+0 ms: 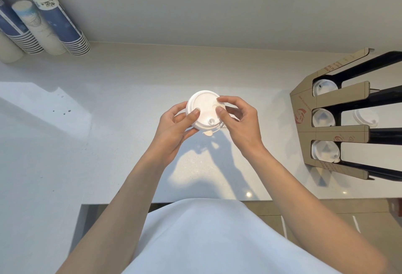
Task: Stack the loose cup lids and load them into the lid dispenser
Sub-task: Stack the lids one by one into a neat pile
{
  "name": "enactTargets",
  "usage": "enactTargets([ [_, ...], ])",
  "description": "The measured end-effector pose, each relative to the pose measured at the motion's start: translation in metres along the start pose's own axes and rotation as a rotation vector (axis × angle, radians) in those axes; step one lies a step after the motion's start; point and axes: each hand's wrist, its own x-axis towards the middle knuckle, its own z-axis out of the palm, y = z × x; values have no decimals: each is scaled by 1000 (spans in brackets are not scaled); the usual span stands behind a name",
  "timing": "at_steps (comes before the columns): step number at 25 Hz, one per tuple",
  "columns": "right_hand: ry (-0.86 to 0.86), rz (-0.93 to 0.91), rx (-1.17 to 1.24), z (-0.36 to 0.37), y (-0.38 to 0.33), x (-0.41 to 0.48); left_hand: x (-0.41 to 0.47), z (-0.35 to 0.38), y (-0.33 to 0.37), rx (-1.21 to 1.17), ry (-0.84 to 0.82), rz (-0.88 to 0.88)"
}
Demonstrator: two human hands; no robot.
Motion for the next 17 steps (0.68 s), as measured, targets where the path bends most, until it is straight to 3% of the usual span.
enactTargets([
  [17,30,-6,-11,-1,-4,-2,0,5,0,0,31,25],
])
